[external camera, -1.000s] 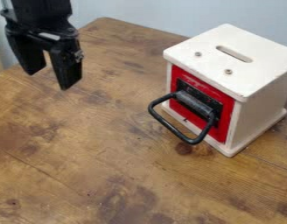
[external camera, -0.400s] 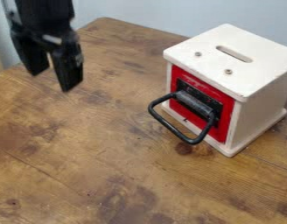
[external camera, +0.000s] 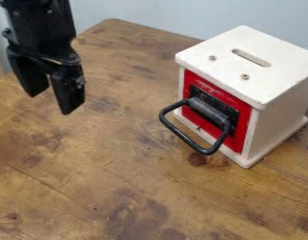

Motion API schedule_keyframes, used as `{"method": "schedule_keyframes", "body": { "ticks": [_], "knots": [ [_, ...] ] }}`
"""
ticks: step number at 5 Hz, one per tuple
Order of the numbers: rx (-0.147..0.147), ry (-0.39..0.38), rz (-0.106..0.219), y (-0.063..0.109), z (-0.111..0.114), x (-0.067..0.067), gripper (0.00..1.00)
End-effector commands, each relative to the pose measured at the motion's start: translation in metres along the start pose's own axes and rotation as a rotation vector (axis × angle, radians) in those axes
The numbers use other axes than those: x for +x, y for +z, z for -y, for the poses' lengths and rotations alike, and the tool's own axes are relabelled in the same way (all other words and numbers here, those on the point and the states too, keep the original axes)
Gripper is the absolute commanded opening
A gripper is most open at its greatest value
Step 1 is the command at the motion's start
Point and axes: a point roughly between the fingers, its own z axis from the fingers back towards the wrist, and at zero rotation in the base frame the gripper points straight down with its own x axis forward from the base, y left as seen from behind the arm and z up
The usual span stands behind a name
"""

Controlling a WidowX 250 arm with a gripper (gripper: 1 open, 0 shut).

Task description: Close the drawer

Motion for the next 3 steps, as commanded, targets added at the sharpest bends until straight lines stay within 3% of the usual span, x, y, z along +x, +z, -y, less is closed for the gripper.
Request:
{"method": "schedule_keyframes", "body": {
  "ticks": [1,3],
  "knots": [
    [0.009,-0.047,0.051,0.02,0.007,-0.001,1.0],
    [0.021,0.052,0.05,0.005,0.005,0.001,1.0]
  ]
}}
